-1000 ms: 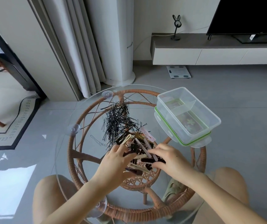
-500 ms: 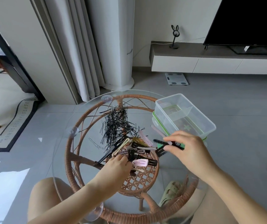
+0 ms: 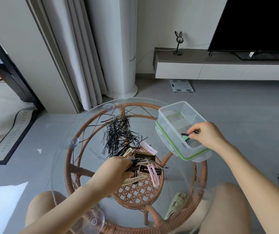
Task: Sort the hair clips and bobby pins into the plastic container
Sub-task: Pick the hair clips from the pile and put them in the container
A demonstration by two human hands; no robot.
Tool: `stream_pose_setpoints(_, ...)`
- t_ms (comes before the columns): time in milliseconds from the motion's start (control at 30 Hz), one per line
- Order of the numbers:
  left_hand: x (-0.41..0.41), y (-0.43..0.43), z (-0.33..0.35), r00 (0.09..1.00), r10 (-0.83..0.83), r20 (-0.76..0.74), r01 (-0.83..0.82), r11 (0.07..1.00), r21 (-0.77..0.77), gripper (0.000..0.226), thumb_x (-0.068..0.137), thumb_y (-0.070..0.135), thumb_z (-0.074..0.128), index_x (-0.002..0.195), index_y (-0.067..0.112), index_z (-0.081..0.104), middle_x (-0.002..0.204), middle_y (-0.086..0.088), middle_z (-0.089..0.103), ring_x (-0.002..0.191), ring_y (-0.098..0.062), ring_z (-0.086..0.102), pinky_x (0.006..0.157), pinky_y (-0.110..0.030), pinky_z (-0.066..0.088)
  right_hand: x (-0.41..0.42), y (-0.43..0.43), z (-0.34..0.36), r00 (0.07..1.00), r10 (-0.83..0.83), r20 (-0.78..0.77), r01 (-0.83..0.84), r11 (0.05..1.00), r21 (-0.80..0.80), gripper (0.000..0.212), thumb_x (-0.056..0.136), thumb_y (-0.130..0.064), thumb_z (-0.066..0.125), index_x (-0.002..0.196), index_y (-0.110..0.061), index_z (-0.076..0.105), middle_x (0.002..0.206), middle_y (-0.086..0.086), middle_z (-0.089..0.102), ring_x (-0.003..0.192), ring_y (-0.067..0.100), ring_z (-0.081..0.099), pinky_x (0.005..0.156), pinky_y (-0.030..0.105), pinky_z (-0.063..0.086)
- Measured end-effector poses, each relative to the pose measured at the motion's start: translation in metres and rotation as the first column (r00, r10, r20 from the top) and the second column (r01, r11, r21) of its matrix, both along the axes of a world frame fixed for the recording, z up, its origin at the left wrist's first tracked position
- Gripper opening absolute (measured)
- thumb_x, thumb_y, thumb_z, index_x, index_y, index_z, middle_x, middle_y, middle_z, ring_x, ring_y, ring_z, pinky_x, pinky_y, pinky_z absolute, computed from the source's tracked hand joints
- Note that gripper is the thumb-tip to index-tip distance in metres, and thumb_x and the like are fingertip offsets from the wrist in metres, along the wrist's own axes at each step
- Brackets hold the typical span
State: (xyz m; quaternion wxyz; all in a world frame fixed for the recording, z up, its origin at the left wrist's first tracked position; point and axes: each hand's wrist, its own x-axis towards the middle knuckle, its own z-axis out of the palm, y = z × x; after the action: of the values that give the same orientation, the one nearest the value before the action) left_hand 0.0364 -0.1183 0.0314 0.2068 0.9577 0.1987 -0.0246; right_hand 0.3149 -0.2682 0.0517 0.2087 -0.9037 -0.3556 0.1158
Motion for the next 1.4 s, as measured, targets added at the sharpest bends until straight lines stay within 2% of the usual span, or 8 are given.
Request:
stream_pose_setpoints(300,0.051,-0.002,0.052,0.963,0.147,0.227,-0.11,0.98,-0.168,0.027,0.084,0.031,0.065,0.076,0.006,0.062,0.067,-0.006,0.063,0.055,-0.018,0.051,0.048,-0.02,0.036,-0.004,-0.014,-0.003,0.985,-0.025,0.17,0.017,0.999,0.047,0.016,0.082,-0.025,0.064,0.096,-0.019,0.07,0.104,-0.001,0.07,0.097,0.023,0.06,0.075,0.028,0.043)
stream_pose_setpoints(467,0.122,-0.01,0.082,0.881,0.2,0.428,-0.072,0.953,-0.296,0.026,0.083,0.027,0.065,0.086,0.001,0.068,0.08,-0.019,0.07,0.075,-0.035,0.066,0.07,-0.044,0.053,-0.009,-0.034,0.0,0.966,-0.098,0.24,0.042,0.973,0.226,0.01,0.081,-0.015,0.066,0.087,-0.012,0.072,0.094,0.002,0.073,0.09,0.024,0.064,0.068,0.017,0.031)
stream_pose_setpoints(667,0.206,-0.03,0.08,0.755,0.415,0.507,-0.045,0.805,-0.592,0.02,0.081,0.025,0.068,0.086,0.005,0.07,0.078,-0.02,0.07,0.076,-0.035,0.067,0.073,-0.042,0.056,-0.005,-0.047,-0.006,0.94,-0.194,0.282,0.089,0.934,0.346,0.006,0.075,-0.005,0.07,0.078,-0.01,0.072,0.082,0.004,0.073,0.075,0.025,0.065,0.062,0.015,0.029)
stream_pose_setpoints(800,0.233,-0.039,0.042,0.917,0.246,0.313,-0.104,0.907,-0.408,0.036,0.083,0.023,0.065,0.056,0.008,0.047,0.049,-0.001,0.04,0.047,-0.017,0.038,0.045,-0.026,0.027,-0.004,-0.054,-0.014,0.948,-0.194,0.251,0.099,0.932,0.348,0.007,0.075,-0.006,0.069,0.08,-0.011,0.072,0.083,0.003,0.073,0.077,0.025,0.065,0.066,0.02,0.036)
stream_pose_setpoints(1000,0.249,-0.042,0.018,0.994,-0.042,-0.104,0.042,0.999,-0.001,0.044,0.084,0.024,0.062,0.052,0.01,0.036,0.055,-0.001,0.035,0.067,-0.027,0.046,0.056,-0.031,0.035,-0.001,-0.054,-0.019,0.938,-0.181,0.295,0.067,0.931,0.36,0.007,0.072,-0.003,0.071,0.077,-0.008,0.072,0.078,0.006,0.072,0.073,0.029,0.064,0.07,0.029,0.045)
stream_pose_setpoints(1100,0.253,-0.044,0.024,0.948,-0.136,-0.286,0.172,0.98,0.102,0.025,0.082,0.023,0.067,0.082,0.0,0.059,0.067,-0.003,0.045,0.079,-0.027,0.052,0.065,-0.03,0.043,0.0,-0.051,-0.021,0.934,-0.166,0.316,0.048,0.935,0.35,0.006,0.072,-0.004,0.072,0.076,-0.008,0.071,0.076,0.005,0.072,0.071,0.03,0.064,0.069,0.032,0.045)
stream_pose_setpoints(1200,0.254,-0.042,0.027,0.872,-0.181,-0.455,0.263,0.957,0.122,0.047,0.08,0.032,0.07,0.111,-0.001,0.058,0.087,-0.006,0.051,0.095,-0.029,0.058,0.083,-0.035,0.05,0.0,-0.048,-0.021,0.938,-0.15,0.311,0.045,0.946,0.32,0.005,0.072,-0.005,0.071,0.075,-0.009,0.071,0.075,0.005,0.072,0.071,0.031,0.064,0.068,0.035,0.047)
stream_pose_setpoints(1400,0.21,-0.022,0.06,0.986,-0.136,-0.1,0.139,0.99,0.028,0.039,0.089,0.032,0.058,0.117,0.006,0.06,0.114,-0.008,0.064,0.105,-0.026,0.058,0.092,-0.034,0.046,-0.04,-0.048,0.001,0.936,-0.112,0.333,-0.054,0.891,0.452,0.017,0.081,-0.022,0.057,0.08,-0.01,0.069,0.08,-0.001,0.069,0.073,0.014,0.059,0.069,0.016,0.039)
